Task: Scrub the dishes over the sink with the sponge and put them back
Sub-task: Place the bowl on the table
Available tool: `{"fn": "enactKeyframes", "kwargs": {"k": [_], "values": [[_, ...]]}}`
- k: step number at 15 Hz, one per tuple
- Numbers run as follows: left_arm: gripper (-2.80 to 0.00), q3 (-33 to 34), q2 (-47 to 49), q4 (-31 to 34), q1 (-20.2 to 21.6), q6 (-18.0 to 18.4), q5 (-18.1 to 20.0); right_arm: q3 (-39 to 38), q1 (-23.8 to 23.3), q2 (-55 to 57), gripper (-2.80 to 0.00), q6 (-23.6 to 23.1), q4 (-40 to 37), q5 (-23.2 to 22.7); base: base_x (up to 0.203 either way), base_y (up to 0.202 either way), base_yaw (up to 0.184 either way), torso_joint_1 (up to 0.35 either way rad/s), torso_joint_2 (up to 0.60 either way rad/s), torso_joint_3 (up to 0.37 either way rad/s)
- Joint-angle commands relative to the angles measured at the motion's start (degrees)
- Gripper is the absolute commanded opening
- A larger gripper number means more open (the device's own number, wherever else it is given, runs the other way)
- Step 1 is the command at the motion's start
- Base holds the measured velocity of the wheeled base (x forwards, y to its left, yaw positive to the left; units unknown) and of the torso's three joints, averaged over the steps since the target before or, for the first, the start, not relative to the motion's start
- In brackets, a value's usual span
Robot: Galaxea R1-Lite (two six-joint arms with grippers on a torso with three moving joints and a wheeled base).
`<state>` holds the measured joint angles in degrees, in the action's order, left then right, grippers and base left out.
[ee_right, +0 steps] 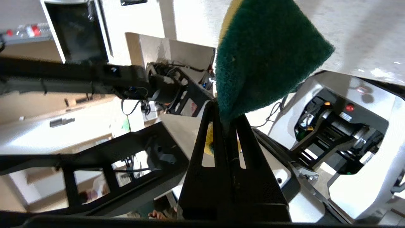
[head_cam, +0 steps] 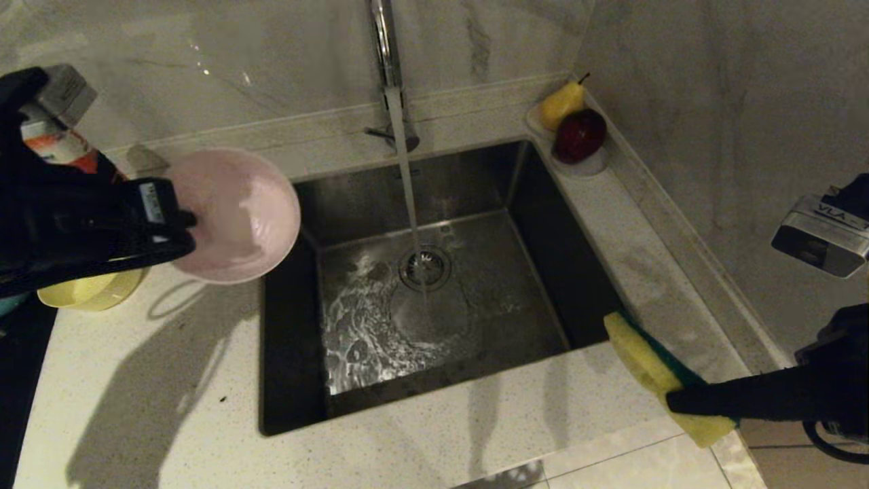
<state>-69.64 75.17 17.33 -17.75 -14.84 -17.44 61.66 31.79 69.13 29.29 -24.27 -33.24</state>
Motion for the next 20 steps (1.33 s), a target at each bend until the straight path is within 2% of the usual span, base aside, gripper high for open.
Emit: {"fn": "enactKeyframes", "kwargs": {"k": [1, 3, 4, 7, 10, 15, 20], "values": [[-2.80, -1.99, -0.51, 10.76, 9.89, -2.77, 5.69, -0.83, -2.07, -0.65, -2.80, 0.15, -0.07, -0.64, 0.000, 0.000, 0.000, 0.000, 0.00, 0.000], [-2.80, -1.79, -0.29, 11.76, 16.52, -9.19, 10.26, -1.18, -2.44, -0.58, -2.80, 0.15, -0.07, -1.23, 0.000, 0.000, 0.000, 0.000, 0.00, 0.000], [-2.80, -0.94, -0.19, 11.67, 19.45, -11.44, 11.14, -1.18, -2.37, -0.31, -2.80, 0.15, -0.07, -1.30, 0.000, 0.000, 0.000, 0.000, 0.00, 0.000], [-2.80, 0.46, 3.42, 11.52, 28.98, -14.15, 13.24, -0.58, -2.43, 1.12, -2.80, 0.06, 0.01, -1.30, 0.000, 0.000, 0.000, 0.000, 0.00, 0.000], [-2.80, 0.94, 8.03, 11.49, 34.49, -17.58, 17.32, 0.38, -2.44, 2.31, -2.80, 0.04, 0.03, -1.21, 0.000, 0.000, 0.000, 0.000, 0.00, 0.000], [-2.80, 1.42, 15.20, 11.49, 39.18, -19.44, 17.89, 1.62, -2.44, 3.11, -2.80, 0.06, 0.01, -1.30, 0.000, 0.000, 0.000, 0.000, 0.00, 0.000], [-2.80, 3.49, 17.12, 11.37, 39.81, -19.88, 17.28, 2.05, -2.44, 2.32, -2.80, 0.15, -0.07, -1.23, 0.000, 0.000, 0.000, 0.000, 0.00, 0.000]]}}
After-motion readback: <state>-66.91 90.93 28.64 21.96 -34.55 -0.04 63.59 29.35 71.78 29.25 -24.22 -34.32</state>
